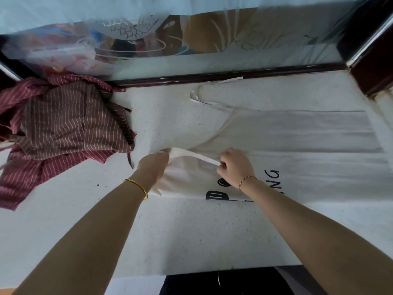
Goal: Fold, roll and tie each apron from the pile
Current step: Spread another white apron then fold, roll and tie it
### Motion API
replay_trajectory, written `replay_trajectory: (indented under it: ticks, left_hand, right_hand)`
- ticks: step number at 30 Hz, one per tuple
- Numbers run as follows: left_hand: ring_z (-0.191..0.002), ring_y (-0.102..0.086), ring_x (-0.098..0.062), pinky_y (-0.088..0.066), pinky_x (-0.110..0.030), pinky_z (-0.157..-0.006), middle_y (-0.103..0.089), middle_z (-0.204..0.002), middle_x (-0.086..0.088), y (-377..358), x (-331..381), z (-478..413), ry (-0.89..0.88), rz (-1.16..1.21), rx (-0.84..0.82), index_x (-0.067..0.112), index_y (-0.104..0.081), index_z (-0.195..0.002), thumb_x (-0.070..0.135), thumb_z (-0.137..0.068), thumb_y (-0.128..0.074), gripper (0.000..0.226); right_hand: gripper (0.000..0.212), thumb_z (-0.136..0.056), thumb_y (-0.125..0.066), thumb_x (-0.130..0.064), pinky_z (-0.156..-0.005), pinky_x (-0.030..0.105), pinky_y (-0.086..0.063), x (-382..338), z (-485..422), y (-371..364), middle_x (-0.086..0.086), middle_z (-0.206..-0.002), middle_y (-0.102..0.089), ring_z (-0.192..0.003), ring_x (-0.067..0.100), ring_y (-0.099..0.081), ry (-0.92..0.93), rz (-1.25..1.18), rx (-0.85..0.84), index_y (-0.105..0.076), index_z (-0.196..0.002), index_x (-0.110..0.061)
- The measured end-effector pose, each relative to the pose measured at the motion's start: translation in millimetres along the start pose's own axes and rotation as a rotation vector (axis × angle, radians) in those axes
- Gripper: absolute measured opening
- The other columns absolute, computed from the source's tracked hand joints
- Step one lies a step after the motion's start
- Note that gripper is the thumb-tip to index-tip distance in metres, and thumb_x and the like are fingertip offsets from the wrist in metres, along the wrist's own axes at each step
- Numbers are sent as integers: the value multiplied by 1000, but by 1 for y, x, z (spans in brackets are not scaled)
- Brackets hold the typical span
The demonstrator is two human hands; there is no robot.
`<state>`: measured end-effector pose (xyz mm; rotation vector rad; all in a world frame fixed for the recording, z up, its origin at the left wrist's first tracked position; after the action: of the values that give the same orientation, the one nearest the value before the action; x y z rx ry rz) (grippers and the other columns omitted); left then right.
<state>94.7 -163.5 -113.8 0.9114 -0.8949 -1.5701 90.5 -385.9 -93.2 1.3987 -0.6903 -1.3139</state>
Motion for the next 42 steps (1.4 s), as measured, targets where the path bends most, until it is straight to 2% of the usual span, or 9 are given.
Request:
replay_trajectory:
  ticks: [8, 12, 15, 19, 24, 28, 33, 36, 42]
  left_hand:
    - [-97, -61, -28, -49, -34, -78, -59, -108, -8, -8, -3, -3, 23, 28, -91, 9, -49, -120, -3, -91, -42, 32]
    - [-82, -59, -25, -54, -37, -75, -51, -83, 0, -10, 0, -1, -39, 31, -184, 9, -45, -122, 3, -88, -48, 35]
    - [-68, -56, -19, -53, -32, -64, -50, -75, 2, -1, 5, 8, -31, -31, -318, 13, -36, -133, 6, -85, -51, 50]
    - [-78, -59, -15, -46, -27, -64, -59, -89, 4, 38, 66, 11, -169, -219, -255, 16, -59, -106, 28, -92, -48, 22]
    - [-87, -53, -17, -42, -27, -67, -55, -102, 4, 51, 185, 27, -566, -7, -211, 21, -48, -86, 52, -85, -56, 32]
    - [-106, -48, -20, -42, -30, -80, -49, -116, 0, 25, 231, 36, -708, -263, -215, 18, -52, -115, 60, -75, -64, 60]
    - [-109, -45, -22, -47, -32, -81, -44, -121, -4, 14, 236, 34, -702, -368, -179, 16, -51, -121, 39, -82, -62, 47]
    - [-110, -46, -23, -41, -30, -78, -46, -122, -6, 15, 235, 34, -684, -359, -197, 15, -51, -119, 19, -89, -50, 31]
    - [-89, -55, -23, -44, -31, -69, -55, -109, -8, 40, 220, 34, -499, -71, -73, 9, -41, -117, 15, -92, -43, 26]
  right_hand:
    - [25, -94, -51, -19, -61, 28, -36, 56, -2, 0, 7, -90, -46, -76, 22, -46, -437, -174, -4, -46, -70, -12]
    - [29, -92, -47, -10, -55, 25, -33, 66, -4, -12, 12, -87, -49, -71, 25, -47, -544, -217, -86, -42, -64, -13]
    - [18, -91, -44, -6, -67, 25, -39, 64, -3, -11, 12, -102, -58, -87, 26, -56, -516, -407, -107, -62, -94, -9]
    - [38, -89, -42, 1, -83, 18, -37, 72, 15, 13, 5, -120, -62, -111, 20, -57, -449, -608, 19, -65, -116, -11]
    - [32, -91, -41, 0, -83, 28, -44, 112, 56, 41, 9, -118, -53, -105, 25, -55, -458, -337, 120, -63, -111, -12]
    - [19, -91, -47, -24, -83, 35, -42, 139, 90, 47, 7, -115, -49, -109, 28, -47, -424, 149, -43, -56, -106, -15]
    - [71, -79, -54, -66, -102, 45, -33, 163, 118, 30, 2, -141, -30, -133, 28, -25, -344, 94, -261, -37, -136, -26]
    - [89, -74, -62, -61, -106, 45, -30, 165, 125, 25, 3, -149, -16, -139, 29, -13, -252, 173, -333, -20, -144, -26]
    - [76, -84, -57, -21, -107, 39, -34, 173, 130, 27, 4, -153, -11, -141, 26, -14, -142, 329, -295, -15, -147, -14]
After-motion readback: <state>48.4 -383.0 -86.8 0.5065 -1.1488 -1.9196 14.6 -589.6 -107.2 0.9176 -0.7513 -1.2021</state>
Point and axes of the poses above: each hand's wrist, its own z-axis away from the middle knuckle, its own y-axis out of the back of the hand, x = y × z, the point moved 8 cm from there along -z, towards the middle knuckle
